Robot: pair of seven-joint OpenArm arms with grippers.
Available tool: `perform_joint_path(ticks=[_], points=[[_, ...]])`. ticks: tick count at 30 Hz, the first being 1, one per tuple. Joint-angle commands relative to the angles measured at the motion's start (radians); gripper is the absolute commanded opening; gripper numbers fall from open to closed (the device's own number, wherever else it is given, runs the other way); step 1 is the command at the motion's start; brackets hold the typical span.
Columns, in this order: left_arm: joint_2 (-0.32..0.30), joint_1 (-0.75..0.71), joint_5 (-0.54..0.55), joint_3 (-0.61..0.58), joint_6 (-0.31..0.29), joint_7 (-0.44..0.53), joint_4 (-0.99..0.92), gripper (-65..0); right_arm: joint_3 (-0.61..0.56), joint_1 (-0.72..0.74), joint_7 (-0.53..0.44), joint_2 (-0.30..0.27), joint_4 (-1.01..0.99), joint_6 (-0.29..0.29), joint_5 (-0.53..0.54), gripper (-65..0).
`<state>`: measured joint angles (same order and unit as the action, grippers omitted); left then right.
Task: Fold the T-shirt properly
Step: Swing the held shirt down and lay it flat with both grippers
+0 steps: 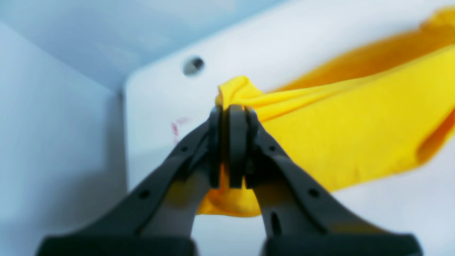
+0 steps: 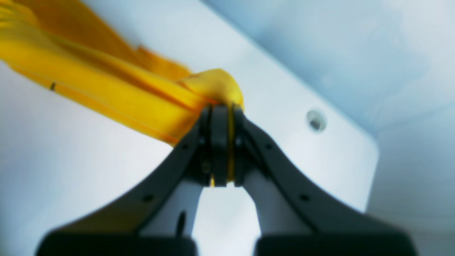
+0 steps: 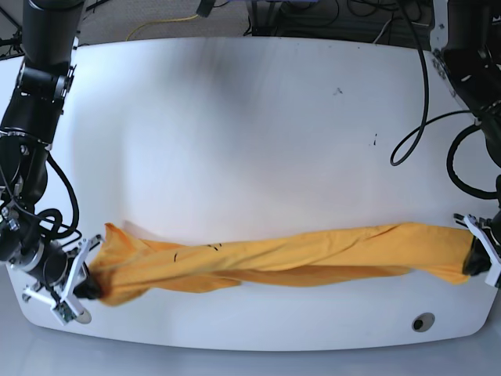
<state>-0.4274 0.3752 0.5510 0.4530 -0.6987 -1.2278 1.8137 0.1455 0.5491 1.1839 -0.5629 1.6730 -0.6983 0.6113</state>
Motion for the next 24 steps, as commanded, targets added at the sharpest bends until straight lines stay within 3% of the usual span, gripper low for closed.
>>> perform_joint_path(ticks=[1,9,11,17,24], points=[[-0.02,-0.077,0.027,0.023,0.001,0.024,0.064,-65.0,0.05,-0.062,-0.015,-0.004,0.062,0.0,0.006,-65.0],[-0.015,-0.353,0.128,0.123,0.001,0.024,0.102,-65.0,0.156,-0.341,-0.011,0.039,0.191,0.0,0.006,-65.0],[-0.015,-0.422,0.149,0.169,0.001,0.024,0.102,-65.0,0.199,-0.418,-0.011,0.071,0.229,0.0,0.006,-65.0],[-0.015,-0.56,0.154,0.22,0.001,0.024,0.102,-65.0,0.242,-0.561,-0.011,0.097,0.266,0.0,0.009,-65.0],[-0.015,-0.7,0.146,0.278,0.001,0.027,0.099,-65.0,0.317,-0.751,-0.011,0.099,0.276,0.0,0.15,-65.0]])
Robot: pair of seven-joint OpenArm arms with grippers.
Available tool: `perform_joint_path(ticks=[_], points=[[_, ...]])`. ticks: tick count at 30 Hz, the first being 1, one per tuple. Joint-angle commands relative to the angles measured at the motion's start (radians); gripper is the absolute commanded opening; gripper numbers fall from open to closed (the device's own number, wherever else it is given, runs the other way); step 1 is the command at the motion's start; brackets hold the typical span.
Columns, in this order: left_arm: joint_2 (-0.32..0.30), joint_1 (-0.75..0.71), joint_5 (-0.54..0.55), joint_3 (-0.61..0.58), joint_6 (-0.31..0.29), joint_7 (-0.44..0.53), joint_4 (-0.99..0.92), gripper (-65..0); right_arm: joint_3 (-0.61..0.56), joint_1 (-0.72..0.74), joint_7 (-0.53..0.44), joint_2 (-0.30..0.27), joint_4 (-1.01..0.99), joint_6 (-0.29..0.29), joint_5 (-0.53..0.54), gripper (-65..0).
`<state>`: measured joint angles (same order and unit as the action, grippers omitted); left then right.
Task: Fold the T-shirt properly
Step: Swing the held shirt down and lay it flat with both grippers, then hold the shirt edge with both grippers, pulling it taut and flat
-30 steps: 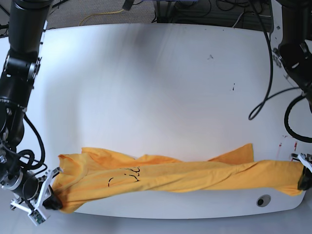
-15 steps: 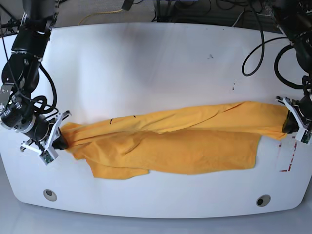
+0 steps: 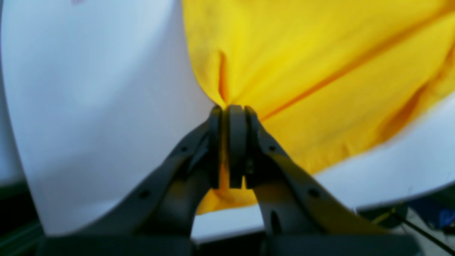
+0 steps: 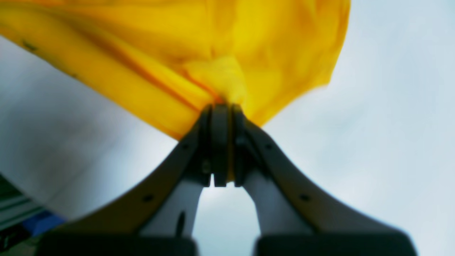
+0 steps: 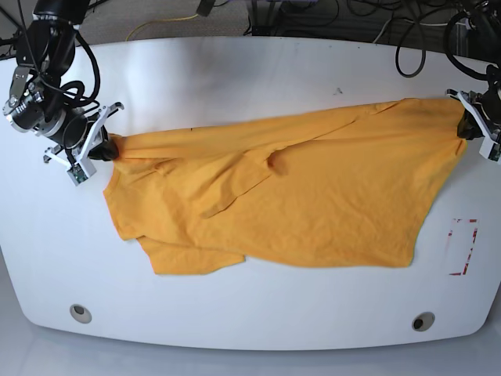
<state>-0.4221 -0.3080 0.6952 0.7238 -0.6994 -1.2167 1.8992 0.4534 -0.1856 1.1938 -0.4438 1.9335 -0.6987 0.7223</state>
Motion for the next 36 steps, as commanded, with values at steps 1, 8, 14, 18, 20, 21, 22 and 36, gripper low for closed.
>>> perform_joint_path(ticks=[1,8,14,18,20,21,22,36], points=[[-0.021,-0.038,0.002,0.012,0.001,0.018,0.013,-65.0,0.011,-0.053,-0.022,-0.02,0.016,0.001,0.062,-65.0],[-0.022,-0.09,-0.001,0.012,0.001,0.018,0.007,-65.0,0.031,-0.177,-0.025,0.024,0.016,0.001,0.098,-65.0],[-0.019,-0.092,-0.073,0.006,0.001,0.018,0.007,-65.0,0.031,-0.219,-0.025,0.053,0.014,0.001,0.078,-60.1],[-0.019,-0.09,-0.13,0.003,0.001,0.018,0.007,-65.0,0.031,-0.234,-0.025,0.056,0.017,0.001,0.086,-46.0],[-0.019,-0.09,-0.161,-0.008,0.001,0.018,0.007,-65.0,0.031,-0.234,-0.025,0.058,0.017,0.001,0.104,-38.7],[-0.019,-0.09,-0.185,-0.019,0.001,0.018,0.007,-65.0,0.031,-0.236,-0.025,0.058,0.016,0.001,0.127,-33.8],[-0.021,-0.09,-0.202,-0.026,0.001,0.018,0.007,-65.0,0.031,-0.236,-0.025,0.058,0.016,0.001,0.142,-31.1],[0.006,-0.087,-0.303,-0.088,0.001,0.018,0.007,-65.0,0.023,-0.185,-0.021,0.112,-0.064,0.001,0.259,-22.8]])
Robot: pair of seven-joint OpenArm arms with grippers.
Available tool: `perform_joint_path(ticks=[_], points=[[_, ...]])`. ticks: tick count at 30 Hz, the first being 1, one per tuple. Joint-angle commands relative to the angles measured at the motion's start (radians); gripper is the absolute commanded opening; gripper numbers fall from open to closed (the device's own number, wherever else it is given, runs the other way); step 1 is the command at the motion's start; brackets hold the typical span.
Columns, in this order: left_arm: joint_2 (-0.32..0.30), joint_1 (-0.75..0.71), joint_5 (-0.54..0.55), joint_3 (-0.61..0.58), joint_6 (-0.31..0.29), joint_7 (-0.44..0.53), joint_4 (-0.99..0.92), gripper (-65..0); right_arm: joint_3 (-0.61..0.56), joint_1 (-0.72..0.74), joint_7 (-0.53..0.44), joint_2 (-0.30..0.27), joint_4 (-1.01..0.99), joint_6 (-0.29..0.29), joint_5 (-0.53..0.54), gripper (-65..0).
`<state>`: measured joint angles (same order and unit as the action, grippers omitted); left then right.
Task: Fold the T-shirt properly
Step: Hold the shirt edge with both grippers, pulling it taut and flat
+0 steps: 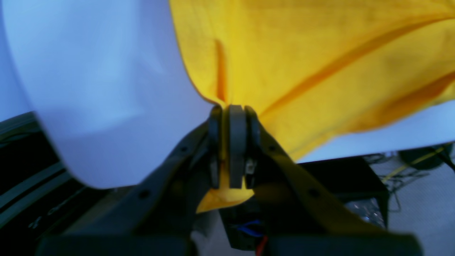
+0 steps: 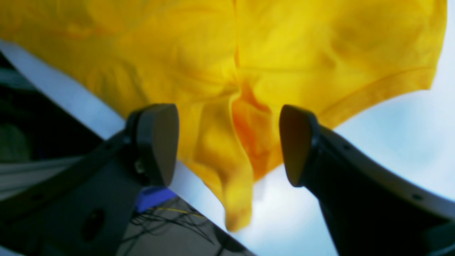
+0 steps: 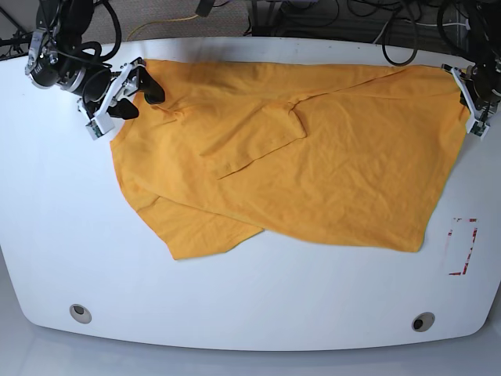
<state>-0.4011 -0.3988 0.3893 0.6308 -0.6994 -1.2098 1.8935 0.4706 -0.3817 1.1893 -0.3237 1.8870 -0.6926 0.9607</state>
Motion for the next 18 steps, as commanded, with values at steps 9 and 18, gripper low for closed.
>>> perform_joint_path(ticks=[9,18], points=[[-0.012,0.005,0.003,0.001,0.001,0.011,0.013,-65.0,-0.009,0.039,-0.015,0.019,-0.12,-0.006,0.024,-22.8],[-0.011,0.042,0.003,0.007,0.001,0.008,0.013,-65.0,-0.059,0.031,-0.015,0.087,-0.116,-0.006,0.02,-62.5]])
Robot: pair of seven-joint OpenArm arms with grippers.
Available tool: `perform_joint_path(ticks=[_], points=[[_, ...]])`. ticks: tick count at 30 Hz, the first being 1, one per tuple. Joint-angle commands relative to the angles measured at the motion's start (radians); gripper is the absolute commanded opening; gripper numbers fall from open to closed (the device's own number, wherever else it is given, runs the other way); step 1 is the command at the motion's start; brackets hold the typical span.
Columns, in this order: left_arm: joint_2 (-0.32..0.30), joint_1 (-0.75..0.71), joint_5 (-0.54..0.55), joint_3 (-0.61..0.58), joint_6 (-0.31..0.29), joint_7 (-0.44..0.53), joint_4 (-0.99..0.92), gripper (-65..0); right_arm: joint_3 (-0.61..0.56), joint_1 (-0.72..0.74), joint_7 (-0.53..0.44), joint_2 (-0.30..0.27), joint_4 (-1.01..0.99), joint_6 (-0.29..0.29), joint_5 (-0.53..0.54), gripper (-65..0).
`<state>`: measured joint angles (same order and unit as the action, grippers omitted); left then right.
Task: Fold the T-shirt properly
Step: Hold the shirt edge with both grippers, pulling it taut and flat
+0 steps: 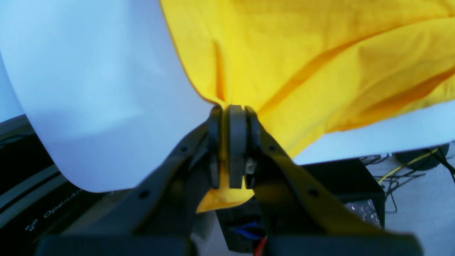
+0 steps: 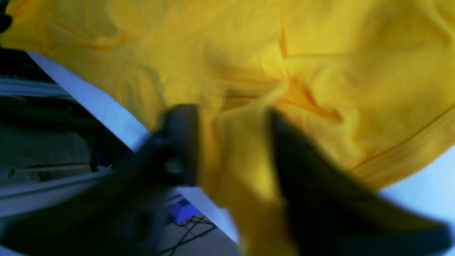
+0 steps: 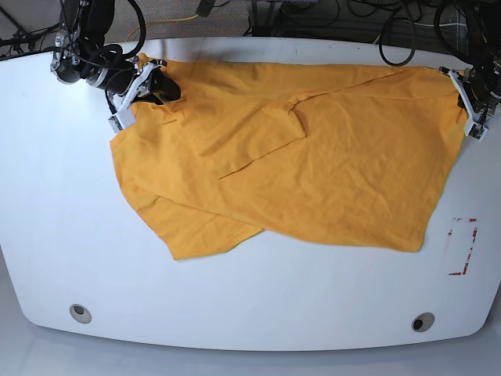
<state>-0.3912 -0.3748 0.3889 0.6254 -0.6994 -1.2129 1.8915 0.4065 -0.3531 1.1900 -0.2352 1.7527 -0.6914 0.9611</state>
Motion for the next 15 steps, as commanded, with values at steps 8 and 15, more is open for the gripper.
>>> perform_joint_path(ticks=[8,15], points=[[-0.007,0.024,0.025,0.044,0.001,0.006,0.013,-65.0,0.061,-0.091,-0.017,0.006,0.125,-0.007,0.026,-65.0],[0.047,0.112,0.095,0.13,0.001,-0.178,0.004,-65.0,0.099,-0.168,-0.017,0.001,0.163,-0.007,0.023,-65.0]])
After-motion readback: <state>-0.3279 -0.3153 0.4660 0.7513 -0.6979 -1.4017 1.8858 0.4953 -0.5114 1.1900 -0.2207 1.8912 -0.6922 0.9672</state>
